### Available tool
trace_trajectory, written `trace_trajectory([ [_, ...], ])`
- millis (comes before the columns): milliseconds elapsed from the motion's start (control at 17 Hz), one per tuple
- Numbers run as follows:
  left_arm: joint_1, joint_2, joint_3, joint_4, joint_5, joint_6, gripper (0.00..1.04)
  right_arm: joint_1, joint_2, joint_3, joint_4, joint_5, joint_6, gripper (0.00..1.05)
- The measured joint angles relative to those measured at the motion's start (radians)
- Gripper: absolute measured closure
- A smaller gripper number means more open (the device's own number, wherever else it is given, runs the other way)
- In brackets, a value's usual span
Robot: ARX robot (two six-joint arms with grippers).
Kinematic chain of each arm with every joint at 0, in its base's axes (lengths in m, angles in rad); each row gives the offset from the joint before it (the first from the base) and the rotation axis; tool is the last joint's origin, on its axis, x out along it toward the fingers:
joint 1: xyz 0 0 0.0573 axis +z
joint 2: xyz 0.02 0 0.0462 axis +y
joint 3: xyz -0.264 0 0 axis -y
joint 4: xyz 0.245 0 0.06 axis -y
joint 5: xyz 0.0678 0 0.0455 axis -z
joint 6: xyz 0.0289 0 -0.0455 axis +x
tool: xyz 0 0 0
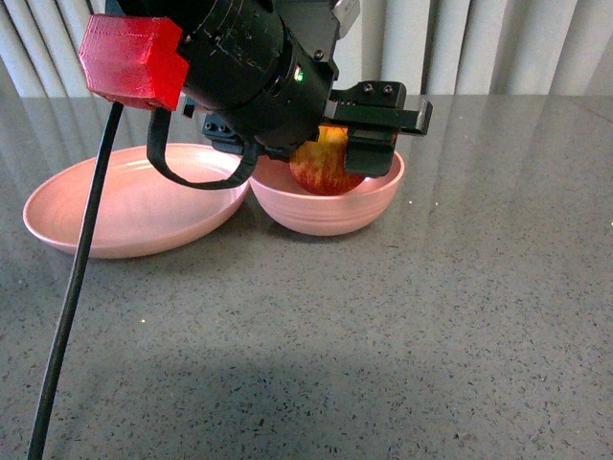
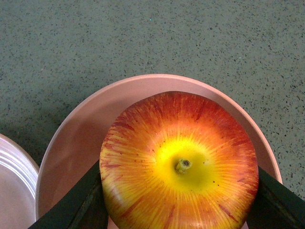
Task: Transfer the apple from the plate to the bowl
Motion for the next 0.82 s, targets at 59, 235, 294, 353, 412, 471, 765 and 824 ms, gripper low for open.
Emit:
trace_trajectory([
  [59,0.006,0.009,0.013,0.002,0.001,-0.001,0.37,0.000,0.000,0.000,0.000,0.000,0.000,0.07],
  [235,0.013,0.025,0.017,-0.006,0.006,0.000,0.37,0.000,0.000,0.000,0.000,0.000,0.000,0.07],
  [294,0.015,0.025,0.017,-0.009,0.007,-0.001,0.37,0.000,0.000,0.000,0.000,0.000,0.000,0.07],
  [353,0.018,0.025,0.018,-0.013,0.007,-0.001,0.37,0.000,0.000,0.000,0.000,0.000,0.000,0.07],
  [412,0.018,0.025,0.019,-0.013,0.008,-0.001,0.37,0.000,0.000,0.000,0.000,0.000,0.000,0.07],
  [471,0.018,0.025,0.019,-0.013,0.010,-0.001,0.37,0.000,0.000,0.000,0.000,0.000,0.000,0.07],
  [765,0.021,0.025,0.020,0.000,0.029,-0.003,0.07,0.000,0.000,0.000,0.000,0.000,0.000,0.07],
  [824,0.022,0.024,0.020,0.001,0.030,-0.003,0.07,0.000,0.000,0.000,0.000,0.000,0.000,0.07],
])
